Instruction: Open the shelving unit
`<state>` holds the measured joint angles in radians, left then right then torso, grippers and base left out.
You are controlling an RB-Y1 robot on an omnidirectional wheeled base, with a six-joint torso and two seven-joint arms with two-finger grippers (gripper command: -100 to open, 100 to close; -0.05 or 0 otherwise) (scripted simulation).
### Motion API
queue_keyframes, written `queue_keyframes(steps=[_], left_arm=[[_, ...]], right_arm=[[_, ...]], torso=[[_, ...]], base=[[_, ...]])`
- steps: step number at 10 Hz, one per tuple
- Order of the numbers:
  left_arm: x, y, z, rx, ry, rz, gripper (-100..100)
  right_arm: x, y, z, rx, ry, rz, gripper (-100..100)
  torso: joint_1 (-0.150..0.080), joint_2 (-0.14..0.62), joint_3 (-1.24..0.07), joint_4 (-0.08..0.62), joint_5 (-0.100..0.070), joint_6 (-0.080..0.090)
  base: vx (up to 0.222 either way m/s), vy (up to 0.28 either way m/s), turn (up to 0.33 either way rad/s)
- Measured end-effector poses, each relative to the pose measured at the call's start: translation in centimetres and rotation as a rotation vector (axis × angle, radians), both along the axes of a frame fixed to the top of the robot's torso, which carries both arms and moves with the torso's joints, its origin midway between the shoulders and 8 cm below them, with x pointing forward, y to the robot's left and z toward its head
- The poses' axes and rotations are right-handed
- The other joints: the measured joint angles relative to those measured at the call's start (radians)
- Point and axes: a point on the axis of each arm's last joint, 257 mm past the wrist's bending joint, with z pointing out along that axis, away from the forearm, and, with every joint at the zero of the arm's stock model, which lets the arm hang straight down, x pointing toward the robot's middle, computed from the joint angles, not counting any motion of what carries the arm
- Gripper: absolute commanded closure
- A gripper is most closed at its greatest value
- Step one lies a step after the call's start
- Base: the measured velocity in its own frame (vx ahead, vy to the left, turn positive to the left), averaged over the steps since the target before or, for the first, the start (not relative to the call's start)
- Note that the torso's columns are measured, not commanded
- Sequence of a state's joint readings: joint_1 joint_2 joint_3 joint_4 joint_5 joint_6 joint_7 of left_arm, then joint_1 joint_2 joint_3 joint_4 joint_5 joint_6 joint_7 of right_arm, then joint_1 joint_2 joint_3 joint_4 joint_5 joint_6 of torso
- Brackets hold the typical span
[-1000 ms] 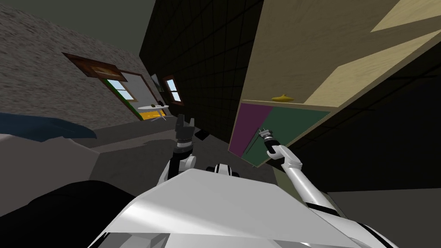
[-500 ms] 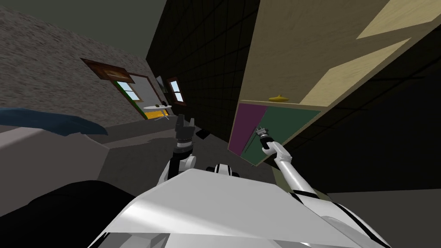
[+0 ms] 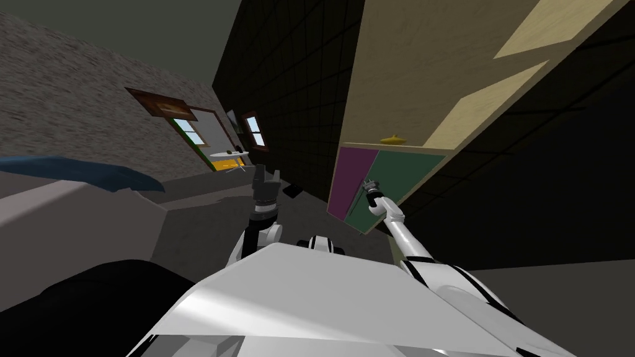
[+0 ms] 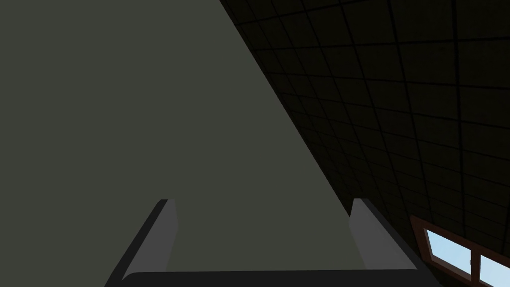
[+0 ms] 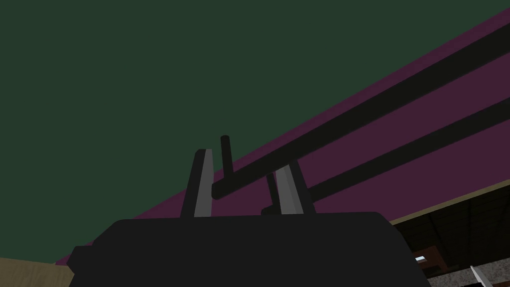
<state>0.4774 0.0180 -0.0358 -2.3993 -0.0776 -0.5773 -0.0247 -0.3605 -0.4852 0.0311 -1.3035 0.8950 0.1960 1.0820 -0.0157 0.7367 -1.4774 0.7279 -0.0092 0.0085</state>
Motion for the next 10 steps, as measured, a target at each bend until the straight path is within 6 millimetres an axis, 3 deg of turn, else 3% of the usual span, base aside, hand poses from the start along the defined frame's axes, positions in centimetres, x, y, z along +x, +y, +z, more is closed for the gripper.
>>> queue_keyframes(steps=[3, 7, 10], left_arm=[[0.0, 0.0, 0.0, 0.0, 0.0, 0.0, 0], [0.0, 0.0, 0.0, 0.0, 0.0, 0.0, 0], [0.0, 0.0, 0.0, 0.0, 0.0, 0.0, 0]], right_arm=[[1.8, 1.3, -0.2, -0.003, 0.014, -0.004, 100], [4.6, 4.5, 0.4, -0.039, 0.031, -0.022, 100], [5.8, 6.2, 0.7, -0.051, 0.044, -0.024, 100]], torso=[[0.004, -0.009, -0.005, 0.003, 0.004, 0.005], [0.012, -0.004, -0.002, 0.002, 0.005, -0.009], [0.016, -0.007, -0.004, 0.007, 0.009, -0.006]], base=[[-0.081, -0.044, 0.036], [-0.13, -0.085, 0.066], [-0.07, -0.074, 0.047]])
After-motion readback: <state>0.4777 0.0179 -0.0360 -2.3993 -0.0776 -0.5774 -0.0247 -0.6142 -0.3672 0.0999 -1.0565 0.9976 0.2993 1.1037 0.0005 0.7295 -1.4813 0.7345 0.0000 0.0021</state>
